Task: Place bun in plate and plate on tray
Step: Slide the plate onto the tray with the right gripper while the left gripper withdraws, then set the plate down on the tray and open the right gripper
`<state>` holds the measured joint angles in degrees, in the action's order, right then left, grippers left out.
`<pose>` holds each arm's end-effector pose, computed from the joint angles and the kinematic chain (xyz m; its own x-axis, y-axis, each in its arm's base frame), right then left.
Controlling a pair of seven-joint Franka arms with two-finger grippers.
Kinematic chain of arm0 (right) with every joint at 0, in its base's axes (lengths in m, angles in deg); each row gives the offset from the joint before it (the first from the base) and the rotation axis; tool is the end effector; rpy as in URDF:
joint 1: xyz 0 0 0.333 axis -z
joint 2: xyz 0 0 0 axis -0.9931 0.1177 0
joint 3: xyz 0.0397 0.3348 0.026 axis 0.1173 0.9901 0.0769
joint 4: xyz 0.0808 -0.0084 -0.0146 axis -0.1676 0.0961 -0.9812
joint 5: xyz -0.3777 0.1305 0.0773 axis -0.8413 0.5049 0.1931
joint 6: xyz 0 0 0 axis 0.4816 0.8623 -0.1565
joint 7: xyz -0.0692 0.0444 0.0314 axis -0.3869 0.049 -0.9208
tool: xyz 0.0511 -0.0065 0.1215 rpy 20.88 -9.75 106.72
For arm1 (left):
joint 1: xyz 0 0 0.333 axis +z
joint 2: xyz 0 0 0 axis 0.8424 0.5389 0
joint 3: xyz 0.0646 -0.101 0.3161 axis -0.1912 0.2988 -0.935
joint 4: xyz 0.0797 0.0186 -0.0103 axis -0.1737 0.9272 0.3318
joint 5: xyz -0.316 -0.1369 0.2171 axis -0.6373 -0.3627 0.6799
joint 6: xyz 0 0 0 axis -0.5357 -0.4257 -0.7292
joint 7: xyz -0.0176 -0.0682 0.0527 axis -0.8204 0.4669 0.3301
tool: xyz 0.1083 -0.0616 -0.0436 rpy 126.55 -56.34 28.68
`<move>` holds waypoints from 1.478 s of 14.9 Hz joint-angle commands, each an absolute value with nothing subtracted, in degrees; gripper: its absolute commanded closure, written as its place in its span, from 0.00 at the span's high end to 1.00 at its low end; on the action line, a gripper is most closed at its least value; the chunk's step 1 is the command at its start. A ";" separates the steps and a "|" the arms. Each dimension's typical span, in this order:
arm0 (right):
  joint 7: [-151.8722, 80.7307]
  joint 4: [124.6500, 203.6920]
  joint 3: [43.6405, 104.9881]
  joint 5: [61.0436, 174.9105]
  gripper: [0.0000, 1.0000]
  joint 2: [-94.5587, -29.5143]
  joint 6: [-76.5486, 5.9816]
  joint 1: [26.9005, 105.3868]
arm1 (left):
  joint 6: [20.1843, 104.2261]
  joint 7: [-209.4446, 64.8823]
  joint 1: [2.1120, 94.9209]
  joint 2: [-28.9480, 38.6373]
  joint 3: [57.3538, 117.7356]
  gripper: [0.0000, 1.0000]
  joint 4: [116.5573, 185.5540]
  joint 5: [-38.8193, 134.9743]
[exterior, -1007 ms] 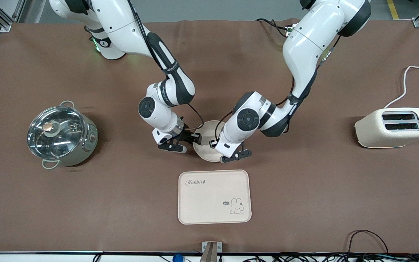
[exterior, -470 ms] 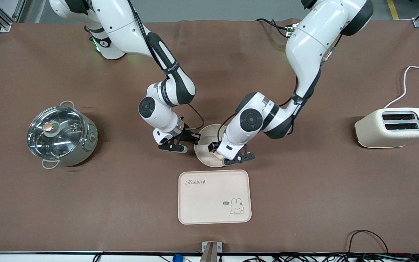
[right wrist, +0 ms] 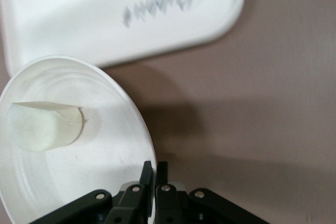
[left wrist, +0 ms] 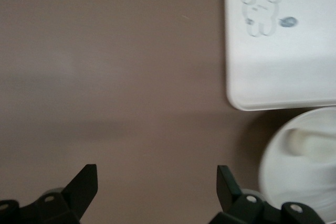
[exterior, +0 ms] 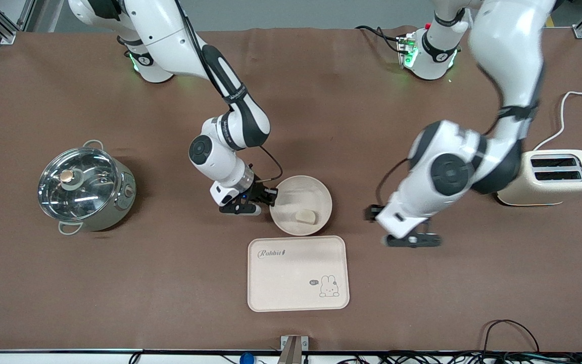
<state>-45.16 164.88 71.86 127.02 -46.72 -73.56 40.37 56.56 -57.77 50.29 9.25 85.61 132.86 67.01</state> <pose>0.5920 0.4086 0.1986 0.9862 -0.1263 0.1072 -0.0688 -0.9009 -0.4286 0.6882 -0.2420 0.3952 0.9974 -0.0666 0.0258 -0.0662 -0.9977 -0.0135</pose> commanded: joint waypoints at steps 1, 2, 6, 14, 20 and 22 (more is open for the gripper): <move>-42.27 155.10 72.38 127.71 0.00 -43.16 -71.72 44.29 | 52.54 -63.42 56.39 -0.27 85.92 1.00 134.93 69.73; -42.36 151.49 72.38 127.63 0.00 -40.96 -70.76 45.00 | 50.36 -66.40 59.38 -3.60 86.27 1.00 134.93 68.77; -48.84 130.08 72.29 120.62 0.00 -28.76 -56.47 51.41 | 42.18 -72.84 64.15 -13.72 86.18 1.00 134.93 63.77; -51.85 114.10 70.45 117.52 0.00 -17.65 -50.09 55.03 | 39.00 -73.28 66.81 -20.85 85.22 1.00 141.23 58.65; -52.12 113.05 70.62 117.52 0.00 -15.63 -52.64 54.33 | 38.03 -74.77 54.16 -22.54 71.44 1.00 142.14 58.74; -52.03 113.05 70.45 117.52 0.14 -15.63 -52.64 54.24 | 37.77 -75.83 53.96 -21.92 70.89 1.00 141.52 59.00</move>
